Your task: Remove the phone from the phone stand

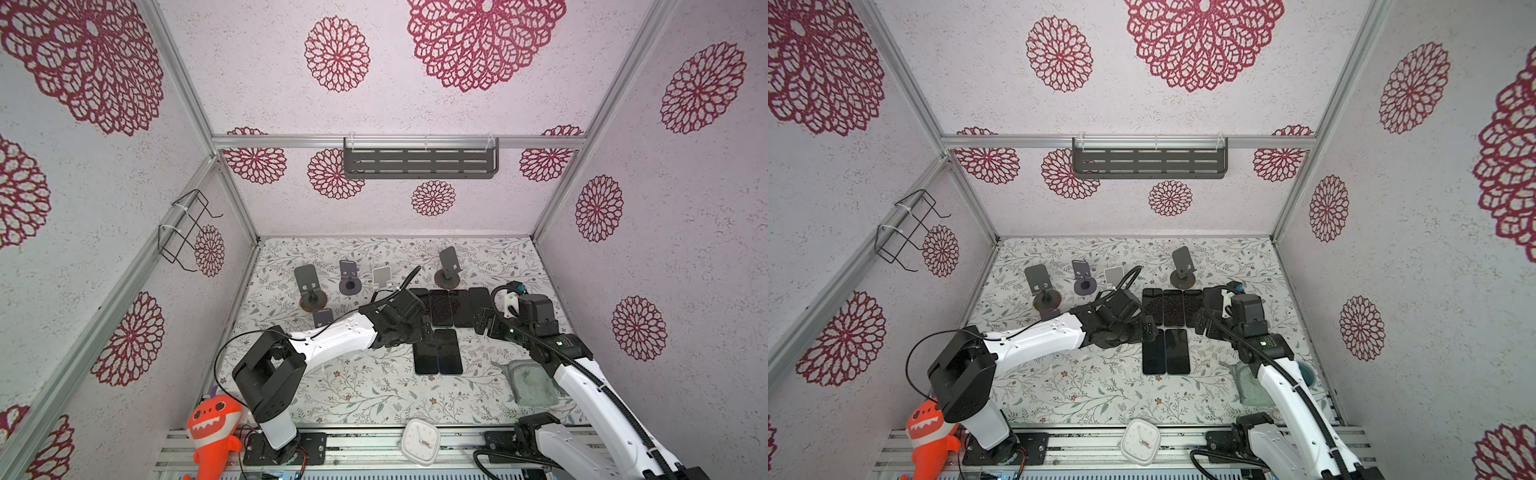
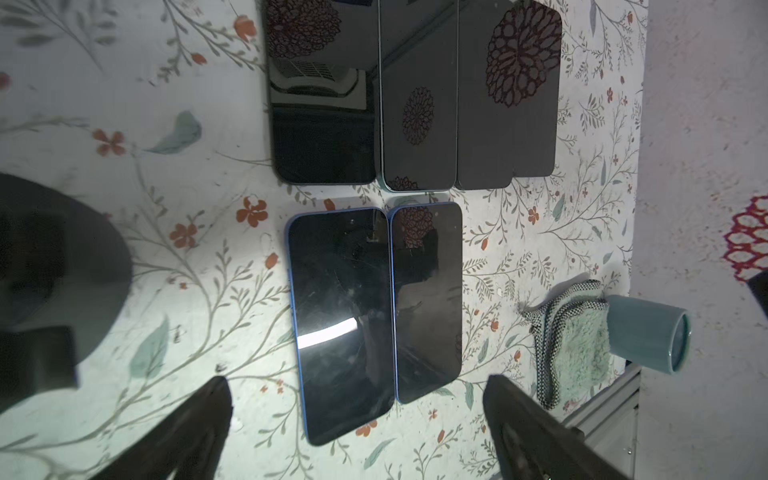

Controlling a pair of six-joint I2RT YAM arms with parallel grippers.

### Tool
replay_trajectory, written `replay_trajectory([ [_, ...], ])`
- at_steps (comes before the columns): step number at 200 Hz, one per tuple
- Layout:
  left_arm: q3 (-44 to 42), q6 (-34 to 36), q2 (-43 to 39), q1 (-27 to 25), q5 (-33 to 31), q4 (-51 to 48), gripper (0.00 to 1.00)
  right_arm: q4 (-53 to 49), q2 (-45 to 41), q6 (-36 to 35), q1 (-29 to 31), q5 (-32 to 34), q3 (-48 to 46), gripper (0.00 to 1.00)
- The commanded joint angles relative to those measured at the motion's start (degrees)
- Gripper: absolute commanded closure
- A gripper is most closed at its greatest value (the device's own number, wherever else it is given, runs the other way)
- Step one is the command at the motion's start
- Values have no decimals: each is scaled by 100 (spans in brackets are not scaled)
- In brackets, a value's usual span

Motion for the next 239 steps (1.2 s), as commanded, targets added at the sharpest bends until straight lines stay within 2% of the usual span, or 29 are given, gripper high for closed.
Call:
replay_trajectory([
  [1, 440, 653, -604, -74, -889, -828, 2, 142, -143, -237, -33, 1131, 282, 1],
  [26, 844, 1531, -1234, -42, -2140, -1471, 2, 664, -106, -378, -37, 2205, 85, 1],
  [47, 1096, 2268, -1790, 148, -3563, -2046, 2, 1889, -259, -669, -35, 3389, -706, 1],
  [65, 835, 2840, -2446, 681, -4430, -2072, 2, 3269, -397, -1115, -38, 3921, -1548, 1],
  [82, 127, 3402, -3242, 1475, -4842, -1486, 2, 4041, -301, -1291, -88, 4255, -2041, 1],
  [95, -751, 3818, -3919, 2233, -4800, -518, 2, 4409, -65, -1364, -131, 4307, -2220, 1],
  [115, -2064, 4190, -4681, 3468, -4344, 900, 2, 5037, 405, -1389, -152, 4259, -2428, 1],
  [128, -2677, 4184, -4807, 4180, -3950, 1551, 2, 5522, 718, -1414, -161, 4231, -2545, 1],
  [141, -3019, 3973, -4610, 4599, -3662, 2073, 2, 6009, 1036, -1441, -180, 4195, -2643, 1],
  [149, -3180, 3875, -4369, 4762, -3524, 2444, 2, 6372, 1256, -1496, -192, 4186, -2721, 1],
  [173, -3538, 4132, -3316, 5043, -3658, 3622, 2, 7359, 1952, -1705, -219, 4199, -2858, 1],
  [192, -3697, 4345, -2600, 5178, -3572, 4334, 2, 7605, 2222, -1774, -249, 4138, -2755, 1],
  [233, -4220, 4435, -1834, 5317, -3109, 5896, 2, 8363, 2749, -2039, -317, 4075, -2652, 1],
  [239, -4185, 4454, -1800, 5328, -3100, 5850, 2, 8459, 2816, -2091, -326, 4057, -2640, 1],
])
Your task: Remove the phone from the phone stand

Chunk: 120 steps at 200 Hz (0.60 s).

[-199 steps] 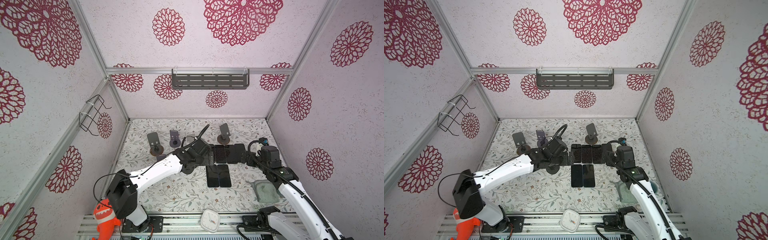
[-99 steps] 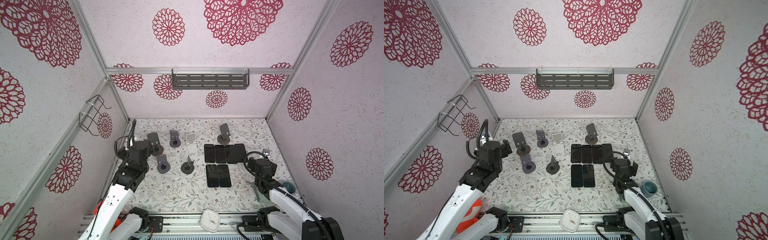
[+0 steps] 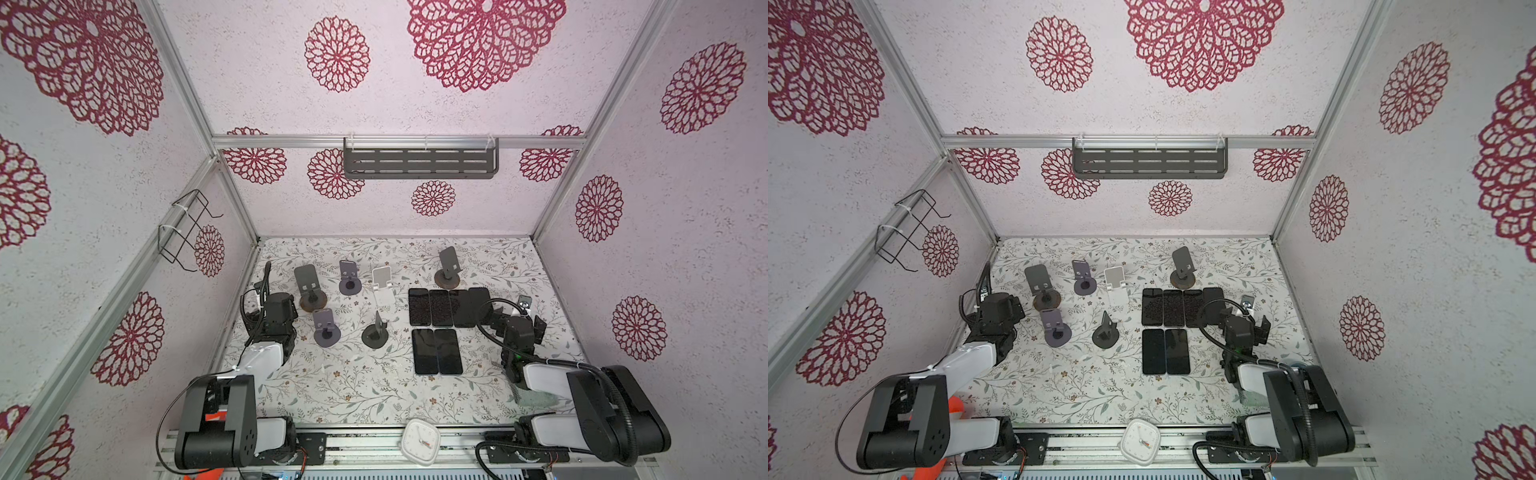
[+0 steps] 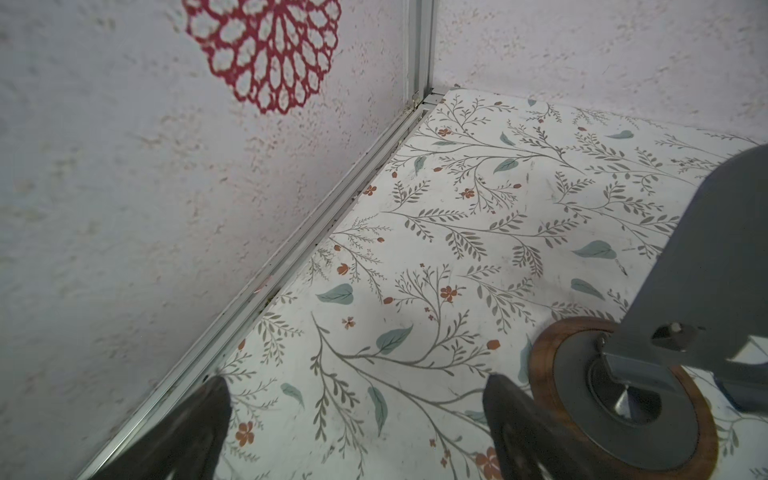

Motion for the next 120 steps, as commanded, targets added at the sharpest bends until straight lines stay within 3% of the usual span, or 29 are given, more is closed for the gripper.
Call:
replay_trajectory([
  [1, -70, 232, 180, 94, 288, 1252, 2, 898, 183, -302, -56, 21, 182, 1],
  [28, -56, 380, 374, 192, 644, 1698, 2, 1756, 861, -480, -136, -16, 181, 1],
  [38, -80, 380, 510, 250, 821, 1938, 2, 1229, 723, -366, -189, -206, 326, 1],
  [58, -265, 464, 1022, 306, 1104, 2905, 2, 1362, 735, -233, -313, -299, 238, 1],
  [73, -374, 379, 915, 329, 1376, 2746, 2, 1443, 729, -208, -362, -372, 197, 1],
  [85, -538, 570, 1239, 331, 1436, 3610, 2, 1427, 747, -211, -376, -394, 224, 1],
  [101, -434, 431, 1028, 332, 1460, 2969, 2, 1297, 756, -181, -408, -478, 277, 1],
  [120, -501, 522, 1174, 331, 1431, 3382, 3, 1074, 774, -115, -497, -636, 389, 1],
])
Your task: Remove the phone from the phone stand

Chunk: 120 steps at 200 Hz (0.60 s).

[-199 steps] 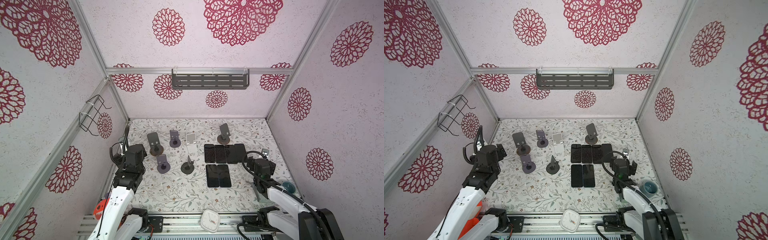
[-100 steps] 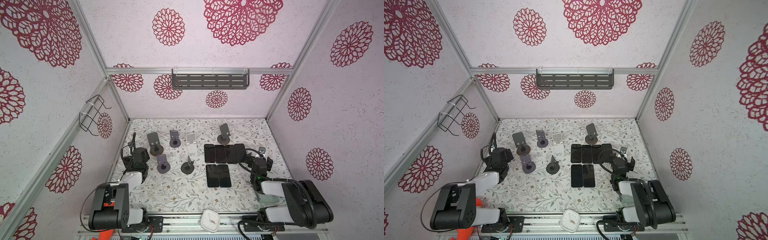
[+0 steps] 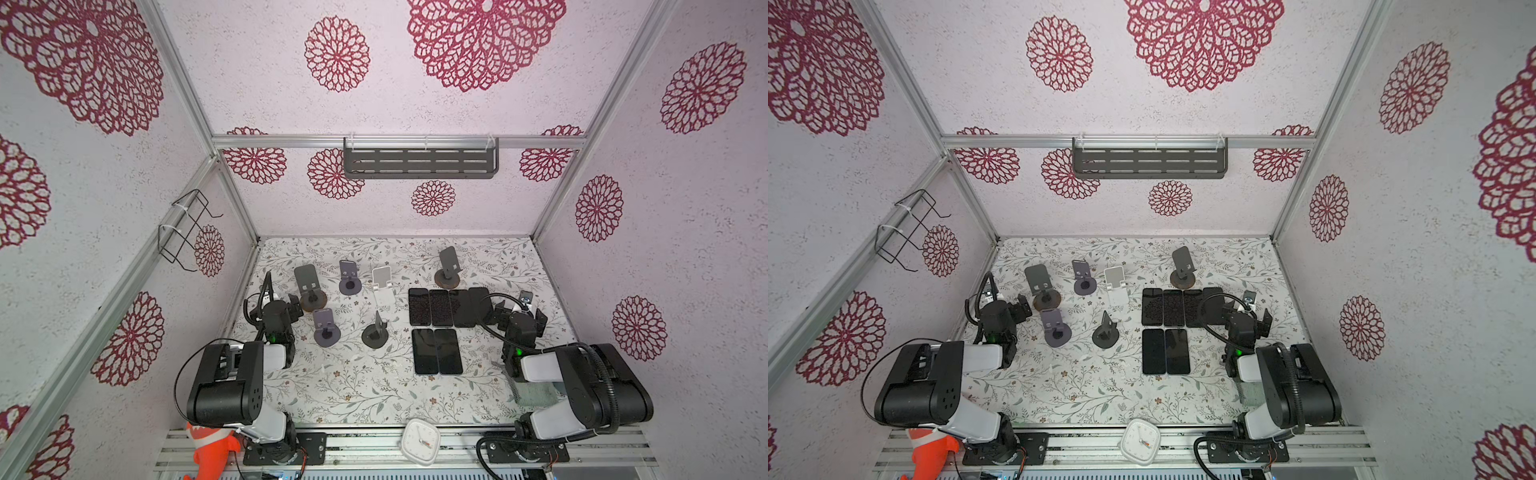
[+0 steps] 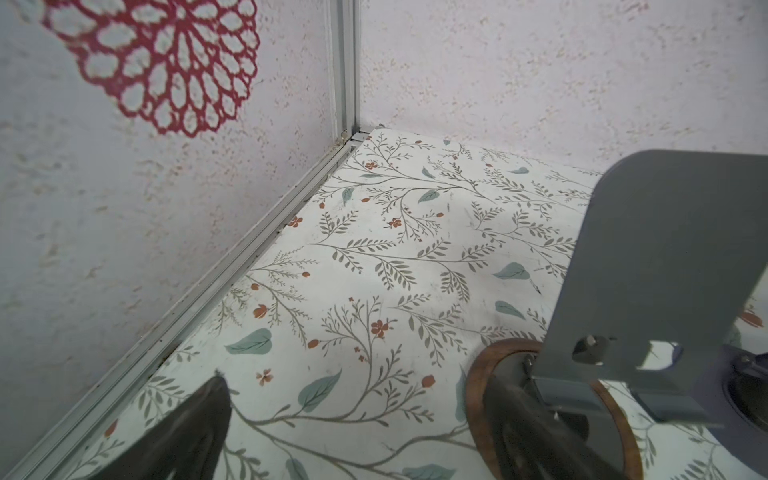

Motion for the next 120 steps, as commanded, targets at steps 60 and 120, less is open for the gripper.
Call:
replay_trajectory([
  [60, 2, 174, 15, 50, 161, 547, 2, 155, -68, 286, -437, -1023, 119, 1],
  [120, -7, 172, 13, 49, 161, 553, 3, 941, 176, 218, -409, -948, -201, 1],
])
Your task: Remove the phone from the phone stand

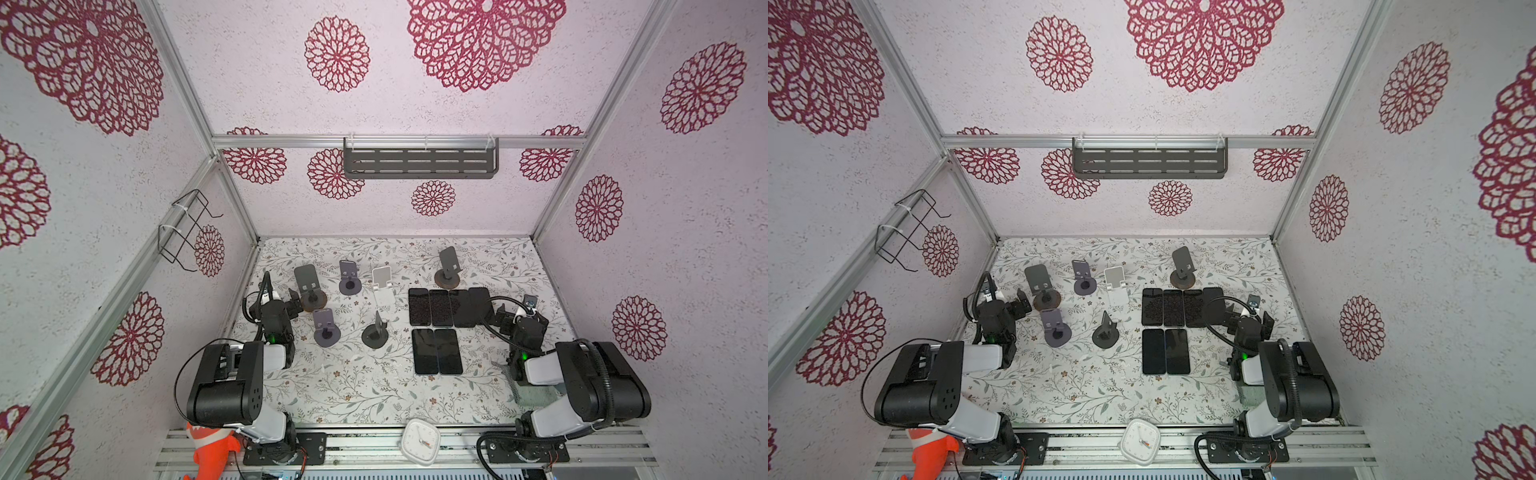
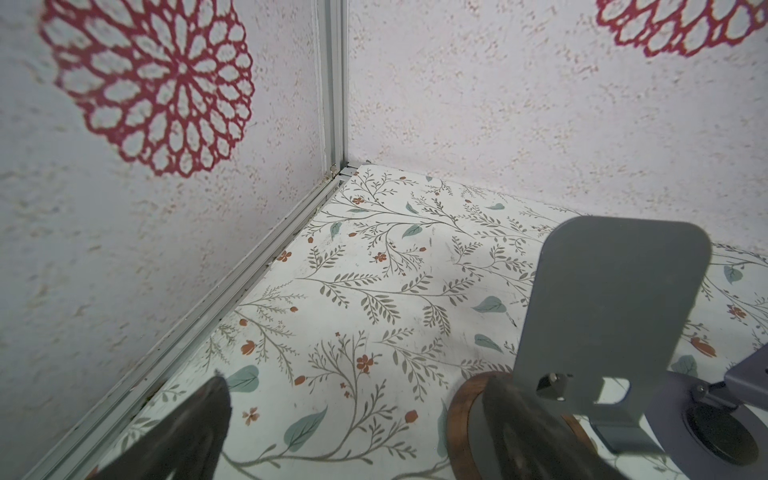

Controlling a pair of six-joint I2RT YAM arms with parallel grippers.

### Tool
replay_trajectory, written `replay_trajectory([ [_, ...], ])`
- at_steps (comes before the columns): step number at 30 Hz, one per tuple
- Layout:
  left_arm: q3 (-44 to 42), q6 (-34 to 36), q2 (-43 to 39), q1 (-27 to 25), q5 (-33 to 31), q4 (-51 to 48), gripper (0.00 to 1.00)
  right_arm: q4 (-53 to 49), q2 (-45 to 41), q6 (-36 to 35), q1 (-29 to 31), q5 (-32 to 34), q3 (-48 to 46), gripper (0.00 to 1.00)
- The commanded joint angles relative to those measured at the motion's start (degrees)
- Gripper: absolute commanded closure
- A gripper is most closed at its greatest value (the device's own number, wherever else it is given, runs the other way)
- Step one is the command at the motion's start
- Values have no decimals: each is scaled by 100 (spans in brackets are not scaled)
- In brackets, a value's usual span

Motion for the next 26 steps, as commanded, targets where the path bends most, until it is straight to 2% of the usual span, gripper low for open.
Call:
replay_trajectory([
  [1, -1, 123, 11, 43, 41, 151, 3, 401, -45, 92, 43, 16, 102, 1],
  [26, 2, 126, 11, 43, 41, 142, 2, 423, -11, 34, 99, 123, 115, 1],
])
